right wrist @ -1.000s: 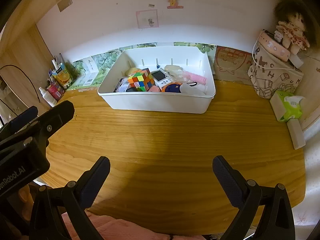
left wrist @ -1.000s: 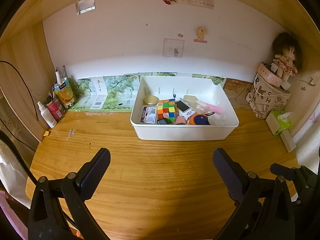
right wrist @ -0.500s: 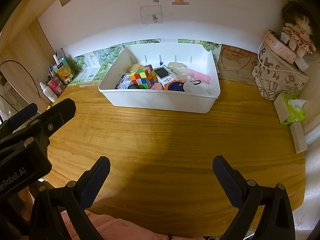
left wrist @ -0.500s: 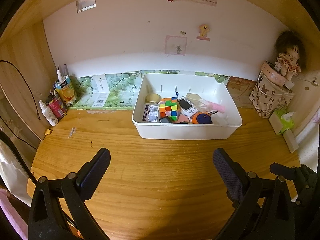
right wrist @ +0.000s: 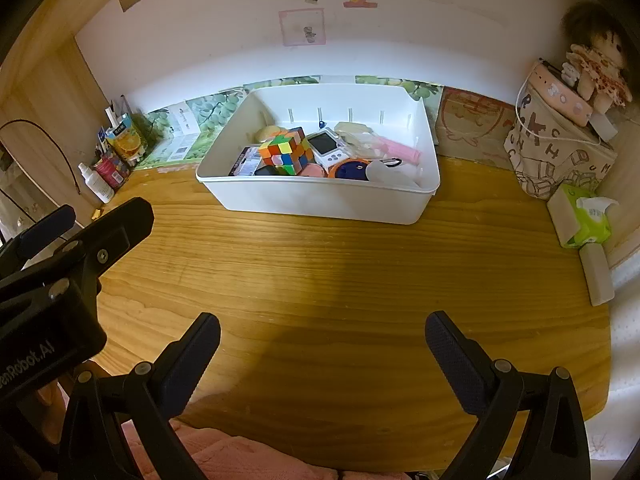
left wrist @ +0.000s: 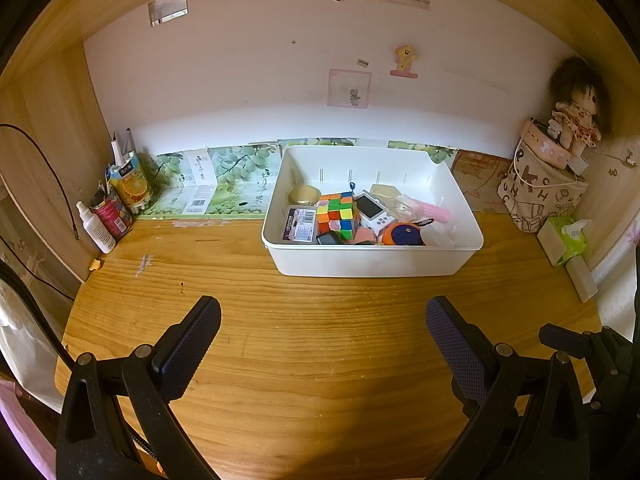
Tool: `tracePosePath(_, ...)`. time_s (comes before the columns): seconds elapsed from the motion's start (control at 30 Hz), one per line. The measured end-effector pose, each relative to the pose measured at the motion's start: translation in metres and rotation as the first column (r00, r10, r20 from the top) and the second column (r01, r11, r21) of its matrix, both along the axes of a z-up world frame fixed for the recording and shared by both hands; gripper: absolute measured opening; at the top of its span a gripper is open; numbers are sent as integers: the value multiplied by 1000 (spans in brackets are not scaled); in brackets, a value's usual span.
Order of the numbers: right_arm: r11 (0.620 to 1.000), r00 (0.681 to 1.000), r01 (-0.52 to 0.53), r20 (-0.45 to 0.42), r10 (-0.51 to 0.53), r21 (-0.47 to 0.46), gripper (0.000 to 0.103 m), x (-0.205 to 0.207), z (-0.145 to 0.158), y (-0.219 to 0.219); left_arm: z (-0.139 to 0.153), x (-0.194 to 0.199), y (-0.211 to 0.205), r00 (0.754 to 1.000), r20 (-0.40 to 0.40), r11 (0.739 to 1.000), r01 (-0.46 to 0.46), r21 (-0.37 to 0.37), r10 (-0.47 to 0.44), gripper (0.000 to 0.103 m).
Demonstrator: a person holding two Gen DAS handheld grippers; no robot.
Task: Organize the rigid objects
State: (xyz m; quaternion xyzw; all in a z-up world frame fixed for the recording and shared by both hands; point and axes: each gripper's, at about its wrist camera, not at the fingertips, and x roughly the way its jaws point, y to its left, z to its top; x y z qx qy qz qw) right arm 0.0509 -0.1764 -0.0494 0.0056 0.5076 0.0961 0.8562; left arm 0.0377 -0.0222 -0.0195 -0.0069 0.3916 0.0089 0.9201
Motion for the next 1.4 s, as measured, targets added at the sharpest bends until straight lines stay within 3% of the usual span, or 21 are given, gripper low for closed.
tracePosePath(1.4, 1000, 999, -10, -33, 10, -7, 103, 8, -6, -3, -8, 7, -1, 999, -24, 1000, 30, 5, -30, 102)
